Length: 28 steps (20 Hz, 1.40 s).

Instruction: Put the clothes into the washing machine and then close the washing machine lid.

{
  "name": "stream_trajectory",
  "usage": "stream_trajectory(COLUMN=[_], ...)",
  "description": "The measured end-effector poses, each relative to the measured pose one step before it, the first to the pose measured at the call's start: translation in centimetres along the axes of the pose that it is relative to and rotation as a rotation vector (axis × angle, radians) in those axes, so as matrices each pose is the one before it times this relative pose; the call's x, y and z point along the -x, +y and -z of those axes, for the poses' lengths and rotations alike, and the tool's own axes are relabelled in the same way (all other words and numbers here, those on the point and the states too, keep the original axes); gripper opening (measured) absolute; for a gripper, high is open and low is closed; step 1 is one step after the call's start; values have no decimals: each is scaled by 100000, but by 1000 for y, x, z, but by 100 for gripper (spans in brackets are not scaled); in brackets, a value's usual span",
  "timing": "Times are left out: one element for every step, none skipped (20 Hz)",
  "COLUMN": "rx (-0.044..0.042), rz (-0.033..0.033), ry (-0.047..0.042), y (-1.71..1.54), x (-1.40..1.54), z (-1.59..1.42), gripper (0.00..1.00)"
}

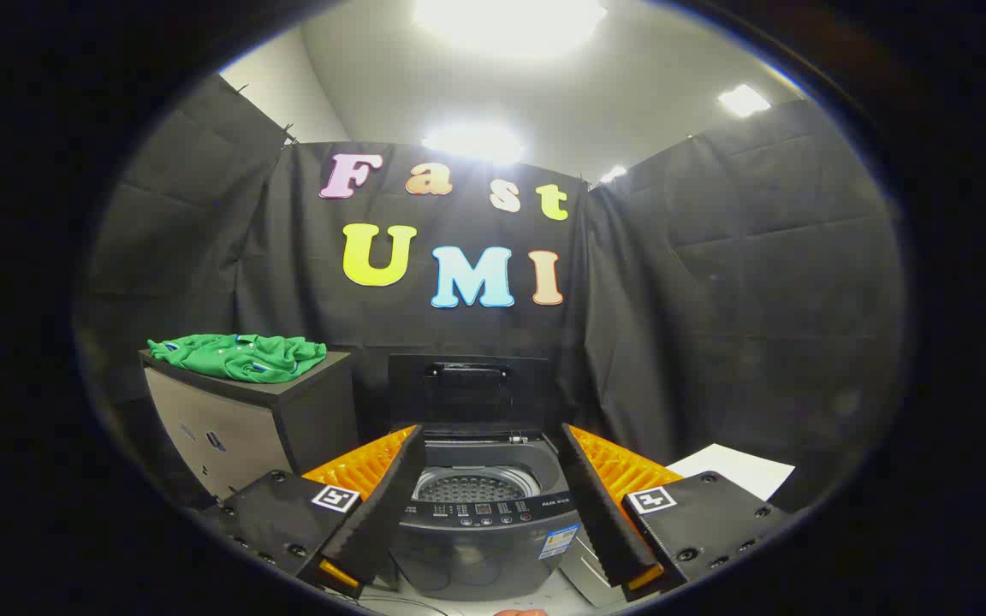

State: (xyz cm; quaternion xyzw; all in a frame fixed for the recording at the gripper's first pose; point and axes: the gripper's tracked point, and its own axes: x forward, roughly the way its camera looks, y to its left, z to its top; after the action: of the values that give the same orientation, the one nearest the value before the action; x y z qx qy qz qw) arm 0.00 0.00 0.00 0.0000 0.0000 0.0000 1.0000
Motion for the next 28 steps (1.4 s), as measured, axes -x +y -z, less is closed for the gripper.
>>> stream_trajectory(rx=[-61,61,186,239,146,140,13,-76,-15,3,19,11,-33,127,255,226,274,127,105,50,-15,-152,38,174,230,473,366,101], rz=[27,-66,48,-42,-99,-72,-7,112,215,-84,129,99,-110,39,-40,-62,-177,-194,-135,-170,-107,-434,-109,-113,-121,-98,-547,-1008], ry=[351,59,-298,-343,-43,328,156,-91,-51,38,-27,-17,203,98,-60,-203,-46,-22,105,67,243,379,393,-36,-218,137,-65,-307], y=[9,106,13,56,23,84,-3,-33,-96,30,-35,-10,50,87,-121,37,-5,35,14,12,-20,50,-30,-12,-22,24,150,306], x=[-66,-17,57,60,26,-33,62,24,67,152,52,1,88,36,83,85,150,20,4,-22,-39,-11,-112,-143,0,-233,-212,-292], z=[101,-93,-89,-195,40,67,113,-104,-34,-100,43,-52,78,-49,5,-64,43,-2,36,29,53,102,117,-99,-137,-123,33,-308], gripper=[98,98,98,98,98,98,98,98,98,98,98,98,98,98,98,98,98,98,98,98,98,98,98,98,98,97,97,98])
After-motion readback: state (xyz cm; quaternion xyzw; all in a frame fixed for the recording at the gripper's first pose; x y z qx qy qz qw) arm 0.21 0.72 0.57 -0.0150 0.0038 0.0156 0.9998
